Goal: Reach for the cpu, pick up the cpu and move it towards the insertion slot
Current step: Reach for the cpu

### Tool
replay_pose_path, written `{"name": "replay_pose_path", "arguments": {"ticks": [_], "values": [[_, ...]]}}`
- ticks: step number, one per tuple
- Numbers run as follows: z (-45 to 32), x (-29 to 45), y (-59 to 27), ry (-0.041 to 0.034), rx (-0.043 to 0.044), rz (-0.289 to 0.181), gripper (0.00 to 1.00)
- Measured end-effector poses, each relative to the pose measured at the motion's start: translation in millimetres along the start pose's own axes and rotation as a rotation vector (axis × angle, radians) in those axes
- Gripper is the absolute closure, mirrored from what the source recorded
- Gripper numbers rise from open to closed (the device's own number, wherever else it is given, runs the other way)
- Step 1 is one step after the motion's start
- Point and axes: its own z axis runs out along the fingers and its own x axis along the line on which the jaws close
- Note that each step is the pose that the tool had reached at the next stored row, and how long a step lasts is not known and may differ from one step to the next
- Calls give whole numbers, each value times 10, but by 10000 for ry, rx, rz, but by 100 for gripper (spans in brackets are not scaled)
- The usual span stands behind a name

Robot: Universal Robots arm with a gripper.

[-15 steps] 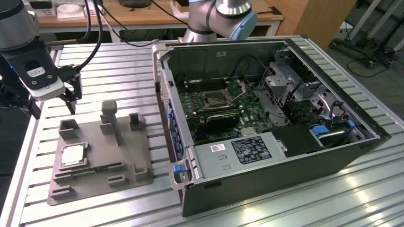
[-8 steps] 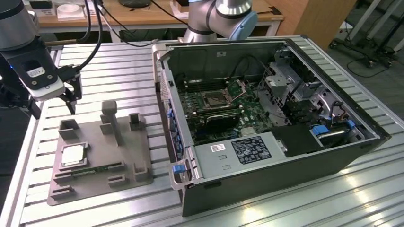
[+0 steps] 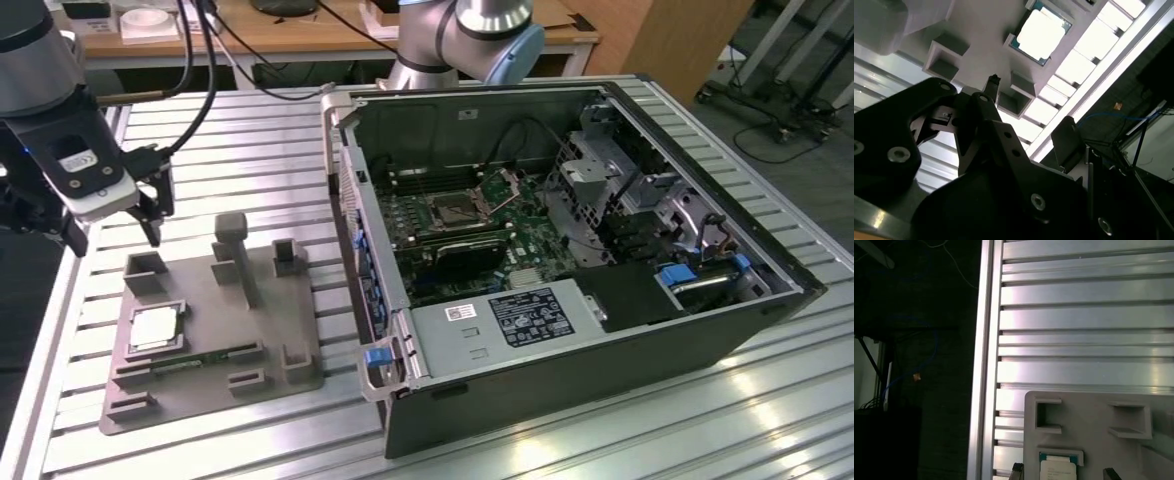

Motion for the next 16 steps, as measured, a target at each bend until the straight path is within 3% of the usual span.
{"name": "replay_pose_path", "arguments": {"ticks": [10,16], "values": [[146,4,-255,-3,-70,0,31],[251,5,-312,6,-71,1,31]]}}
